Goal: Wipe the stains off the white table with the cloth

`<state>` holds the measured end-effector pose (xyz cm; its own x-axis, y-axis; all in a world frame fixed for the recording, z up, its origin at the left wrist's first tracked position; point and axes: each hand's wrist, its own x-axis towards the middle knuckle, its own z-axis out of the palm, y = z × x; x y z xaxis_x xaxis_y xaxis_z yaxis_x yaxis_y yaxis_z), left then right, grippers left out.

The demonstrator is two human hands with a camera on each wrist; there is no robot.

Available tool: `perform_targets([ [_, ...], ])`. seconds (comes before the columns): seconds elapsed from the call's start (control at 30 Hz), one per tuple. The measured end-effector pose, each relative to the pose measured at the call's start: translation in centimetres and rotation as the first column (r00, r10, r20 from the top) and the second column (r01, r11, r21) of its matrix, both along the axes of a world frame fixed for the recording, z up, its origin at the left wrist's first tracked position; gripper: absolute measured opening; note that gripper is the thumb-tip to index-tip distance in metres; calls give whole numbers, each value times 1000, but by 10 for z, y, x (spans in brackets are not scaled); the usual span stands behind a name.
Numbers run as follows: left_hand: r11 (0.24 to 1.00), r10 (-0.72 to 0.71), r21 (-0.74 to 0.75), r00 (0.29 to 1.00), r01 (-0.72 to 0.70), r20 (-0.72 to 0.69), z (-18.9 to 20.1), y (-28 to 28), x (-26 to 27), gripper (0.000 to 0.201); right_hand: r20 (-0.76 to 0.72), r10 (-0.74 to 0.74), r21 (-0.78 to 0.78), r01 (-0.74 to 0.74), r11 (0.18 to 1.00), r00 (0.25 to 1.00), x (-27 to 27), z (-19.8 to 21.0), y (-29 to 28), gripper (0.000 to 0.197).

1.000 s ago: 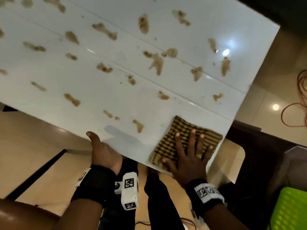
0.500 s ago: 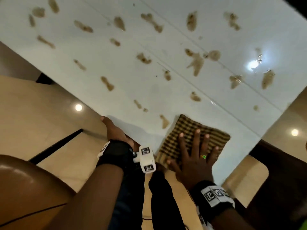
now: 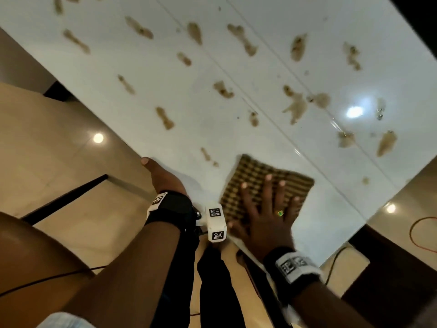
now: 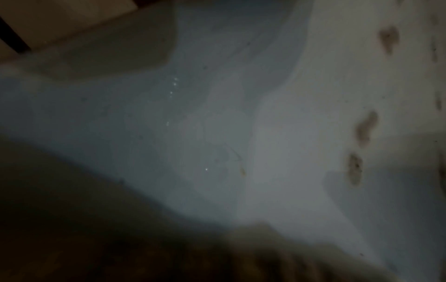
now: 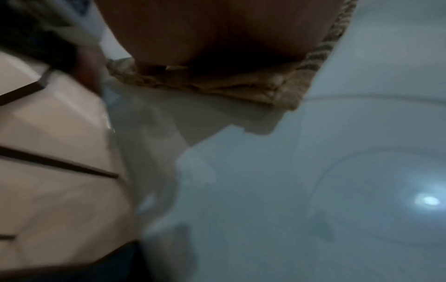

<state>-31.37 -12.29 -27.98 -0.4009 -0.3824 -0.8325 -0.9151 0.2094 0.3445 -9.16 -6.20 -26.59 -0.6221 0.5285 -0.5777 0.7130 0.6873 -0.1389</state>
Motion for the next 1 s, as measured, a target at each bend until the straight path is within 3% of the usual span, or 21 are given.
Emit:
perform_targets([
  [0.1,1000,4,25,998,-5,70,0,-4,-3,140,-10,47,-20,-47,999,999,-10,0,-4,84],
  [0.2,998,2,59,986,-12,165,10,-1,-5,113,-53,85,42,-83,996,995,-32,-4,49,84],
  [0.23,997,28,61,984,-39,178,4,-7,-5,116,-50,51,61,-48,997,997,-44,-6,70,84],
  [0.33,989,145,-25,982,-143,123,-100,-58,16,140,-25,-56,102,59,993,998,-63,-10,109,88],
  [0.37,988,154,-25,980,-152,122,-126,-66,21,140,-25,-56,119,58,991,998,-65,-9,106,89],
  [0.4,990,138,-30,984,-135,111,-128,-66,23,140,-27,-35,121,38,992,999,-67,-6,96,89],
  [0.5,995,99,0,990,-99,105,-73,-38,11,140,-31,170,22,-170,985,985,-74,-2,43,90],
  [0.57,989,87,109,992,-97,93,-20,-17,1,139,-51,264,-6,-265,964,963,-78,-1,19,88],
  [0.63,981,80,170,993,-94,89,5,-9,-4,120,-64,304,5,-305,952,950,-88,-2,29,86],
  [0.7,983,53,168,992,-72,118,11,-7,-5,103,-66,303,48,-300,953,951,-107,-7,59,85],
  [0.8,984,11,176,991,-35,136,3,-13,-2,97,-60,110,122,-102,987,992,-149,-15,112,88],
  [0.9,982,63,167,986,-89,154,1,-15,-2,117,-69,78,174,-65,983,995,-161,-12,111,90],
  [1.0,975,109,171,973,-145,205,-50,-36,7,138,-53,260,74,-256,964,964,-149,-6,52,91],
])
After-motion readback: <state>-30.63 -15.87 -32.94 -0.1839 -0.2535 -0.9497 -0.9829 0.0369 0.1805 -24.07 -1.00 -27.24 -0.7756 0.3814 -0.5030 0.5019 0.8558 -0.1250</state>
